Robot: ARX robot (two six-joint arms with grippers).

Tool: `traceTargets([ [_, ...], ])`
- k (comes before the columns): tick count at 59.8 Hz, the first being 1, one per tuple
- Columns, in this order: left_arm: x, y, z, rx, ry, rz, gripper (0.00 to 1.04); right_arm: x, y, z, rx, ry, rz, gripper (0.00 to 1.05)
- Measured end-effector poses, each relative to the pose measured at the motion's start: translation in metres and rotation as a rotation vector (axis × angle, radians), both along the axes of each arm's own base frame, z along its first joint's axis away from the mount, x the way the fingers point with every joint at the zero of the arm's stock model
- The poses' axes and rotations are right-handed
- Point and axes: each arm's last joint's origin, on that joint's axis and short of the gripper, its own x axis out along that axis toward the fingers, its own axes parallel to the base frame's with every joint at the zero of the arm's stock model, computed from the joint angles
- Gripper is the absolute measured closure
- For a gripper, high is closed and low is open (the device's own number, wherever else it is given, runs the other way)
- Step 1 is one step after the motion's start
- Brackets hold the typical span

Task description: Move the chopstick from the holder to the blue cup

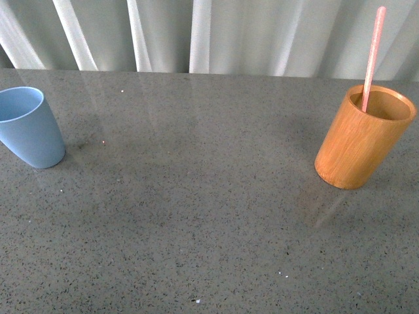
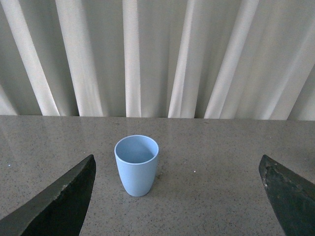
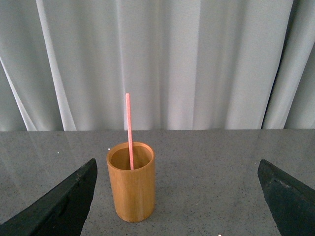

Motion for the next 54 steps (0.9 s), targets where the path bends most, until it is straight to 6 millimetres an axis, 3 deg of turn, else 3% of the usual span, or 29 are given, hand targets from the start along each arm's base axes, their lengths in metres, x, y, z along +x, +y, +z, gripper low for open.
traceTargets([
  [54, 0.0000, 0.0000, 0.0000, 0.000, 0.000, 0.000, 0.07, 0.0000, 0.0000, 0.0000, 0.000, 0.000, 0.000, 0.10],
])
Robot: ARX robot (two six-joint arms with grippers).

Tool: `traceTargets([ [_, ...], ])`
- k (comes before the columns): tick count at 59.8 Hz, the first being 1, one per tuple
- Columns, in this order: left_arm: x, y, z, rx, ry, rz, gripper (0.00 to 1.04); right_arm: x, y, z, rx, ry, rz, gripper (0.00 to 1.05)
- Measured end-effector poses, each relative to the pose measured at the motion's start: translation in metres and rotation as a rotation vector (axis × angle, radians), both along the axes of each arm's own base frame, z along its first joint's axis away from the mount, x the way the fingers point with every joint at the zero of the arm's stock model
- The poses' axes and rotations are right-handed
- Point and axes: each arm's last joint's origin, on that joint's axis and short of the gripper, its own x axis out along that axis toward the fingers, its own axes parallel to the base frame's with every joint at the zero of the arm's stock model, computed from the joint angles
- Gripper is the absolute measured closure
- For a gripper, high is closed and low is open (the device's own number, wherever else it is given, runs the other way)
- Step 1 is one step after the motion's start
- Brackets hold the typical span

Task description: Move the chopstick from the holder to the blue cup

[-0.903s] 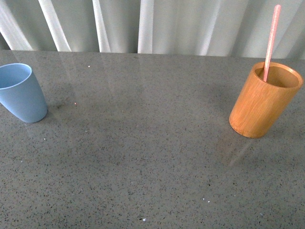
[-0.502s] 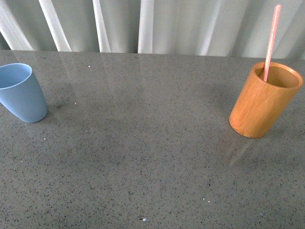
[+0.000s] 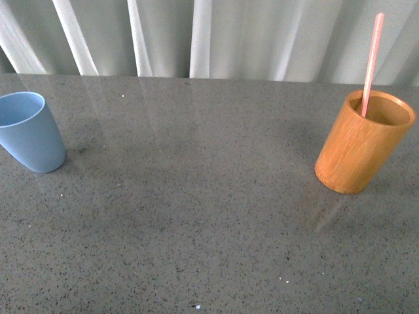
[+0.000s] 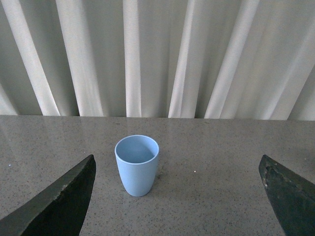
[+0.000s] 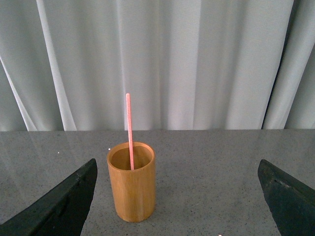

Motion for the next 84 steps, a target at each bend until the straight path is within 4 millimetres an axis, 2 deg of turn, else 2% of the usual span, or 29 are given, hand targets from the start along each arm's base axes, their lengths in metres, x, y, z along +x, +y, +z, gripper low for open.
traceTargets([
  [57, 0.000, 0.000, 0.000, 0.000, 0.000, 0.000, 0.07, 0.000, 0.000, 0.000, 0.000, 0.000, 0.000, 0.10],
  [60, 0.001, 0.000, -0.002, -0.034, 0.089, 0.054, 0.07, 0.000, 0.000, 0.000, 0.000, 0.000, 0.000, 0.10],
  [64, 0.002, 0.000, -0.003, -0.083, 0.351, 0.162, 0.07, 0.000, 0.000, 0.000, 0.000, 0.000, 0.000, 0.10],
  [67, 0.002, 0.000, -0.009, -0.098, 0.456, 0.185, 0.07, 0.000, 0.000, 0.000, 0.000, 0.000, 0.000, 0.10],
  [77, 0.009, -0.004, -0.008, -0.134, 0.467, 0.175, 0.07, 0.000, 0.000, 0.000, 0.000, 0.000, 0.000, 0.10],
  [84, 0.025, -0.011, 0.001, -0.128, 0.443, 0.131, 0.07, 0.000, 0.000, 0.000, 0.000, 0.000, 0.000, 0.10],
])
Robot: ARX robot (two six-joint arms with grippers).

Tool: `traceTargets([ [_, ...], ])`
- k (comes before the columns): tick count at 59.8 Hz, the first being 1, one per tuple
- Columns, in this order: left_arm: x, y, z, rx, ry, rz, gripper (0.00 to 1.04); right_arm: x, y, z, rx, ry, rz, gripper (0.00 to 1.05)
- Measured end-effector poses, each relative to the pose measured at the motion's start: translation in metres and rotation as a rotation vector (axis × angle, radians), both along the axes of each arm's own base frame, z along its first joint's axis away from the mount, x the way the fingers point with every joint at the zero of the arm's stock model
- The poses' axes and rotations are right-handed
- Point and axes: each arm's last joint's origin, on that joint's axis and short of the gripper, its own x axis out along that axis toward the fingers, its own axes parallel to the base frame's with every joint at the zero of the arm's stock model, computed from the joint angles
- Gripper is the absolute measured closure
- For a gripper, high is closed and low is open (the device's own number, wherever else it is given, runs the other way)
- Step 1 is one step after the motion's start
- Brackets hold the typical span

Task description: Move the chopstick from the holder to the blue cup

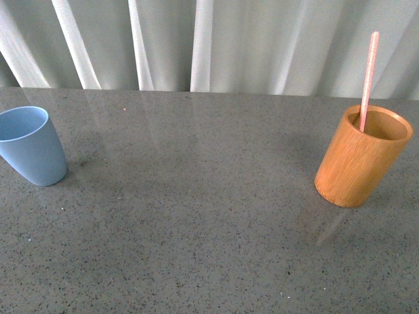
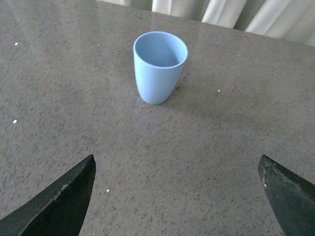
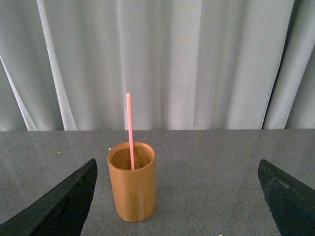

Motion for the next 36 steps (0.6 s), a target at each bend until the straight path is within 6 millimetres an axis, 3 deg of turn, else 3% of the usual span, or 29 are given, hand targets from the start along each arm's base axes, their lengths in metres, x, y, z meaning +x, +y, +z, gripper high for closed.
traceTargets([
  [16, 0.074, -0.022, 0.009, 0.065, 0.002, -0.139, 0.07, 0.000, 0.000, 0.000, 0.000, 0.000, 0.000, 0.10],
  [27, 0.111, -0.030, 0.005, 0.138, 0.018, -0.181, 0.07, 0.000, 0.000, 0.000, 0.000, 0.000, 0.000, 0.10],
  [36, 0.134, -0.026, -0.002, 0.200, 0.051, -0.165, 0.07, 0.000, 0.000, 0.000, 0.000, 0.000, 0.000, 0.10],
])
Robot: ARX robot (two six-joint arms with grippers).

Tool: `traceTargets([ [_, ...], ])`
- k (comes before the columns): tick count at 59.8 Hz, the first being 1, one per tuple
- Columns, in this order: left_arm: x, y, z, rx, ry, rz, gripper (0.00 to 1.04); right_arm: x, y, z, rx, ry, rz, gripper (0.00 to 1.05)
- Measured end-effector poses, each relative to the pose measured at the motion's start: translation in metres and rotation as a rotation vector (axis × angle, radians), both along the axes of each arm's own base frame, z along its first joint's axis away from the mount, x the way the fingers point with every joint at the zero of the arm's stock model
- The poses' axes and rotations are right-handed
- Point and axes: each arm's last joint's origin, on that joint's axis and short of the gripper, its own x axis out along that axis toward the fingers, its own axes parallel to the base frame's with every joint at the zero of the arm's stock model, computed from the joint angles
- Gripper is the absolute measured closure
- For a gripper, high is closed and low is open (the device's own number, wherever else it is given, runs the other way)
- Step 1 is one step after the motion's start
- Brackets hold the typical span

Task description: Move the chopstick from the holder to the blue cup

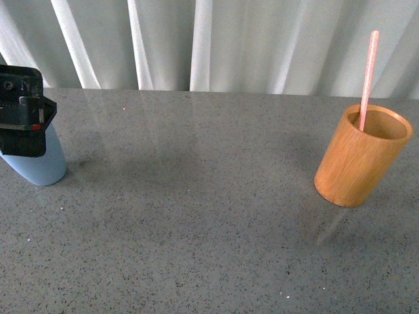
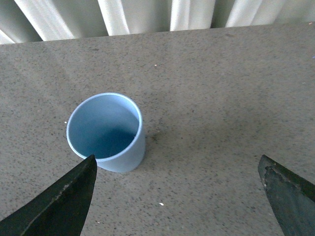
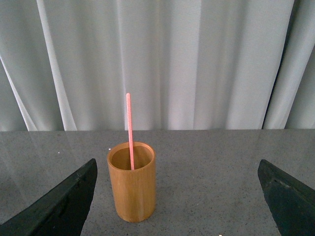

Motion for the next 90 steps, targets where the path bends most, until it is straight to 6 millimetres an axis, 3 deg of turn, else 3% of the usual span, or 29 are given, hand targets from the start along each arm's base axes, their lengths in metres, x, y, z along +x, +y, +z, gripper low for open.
traceTargets([
  [11, 0.030, 0.021, -0.002, 0.070, 0.087, 0.130, 0.07, 0.000, 0.000, 0.000, 0.000, 0.000, 0.000, 0.10],
  [20, 0.057, 0.041, 0.011, 0.061, 0.174, 0.204, 0.07, 0.000, 0.000, 0.000, 0.000, 0.000, 0.000, 0.10],
  [36, 0.090, 0.052, 0.012, 0.057, 0.232, 0.200, 0.07, 0.000, 0.000, 0.000, 0.000, 0.000, 0.000, 0.10],
  [47, 0.095, 0.061, 0.006, 0.114, 0.225, 0.182, 0.07, 0.000, 0.000, 0.000, 0.000, 0.000, 0.000, 0.10],
  [69, 0.079, 0.113, -0.009, 0.145, 0.265, 0.226, 0.07, 0.000, 0.000, 0.000, 0.000, 0.000, 0.000, 0.10],
  [76, 0.075, 0.114, -0.014, 0.133, 0.291, 0.222, 0.07, 0.000, 0.000, 0.000, 0.000, 0.000, 0.000, 0.10],
  [90, 0.077, 0.091, -0.015, 0.071, 0.377, 0.129, 0.07, 0.000, 0.000, 0.000, 0.000, 0.000, 0.000, 0.10],
])
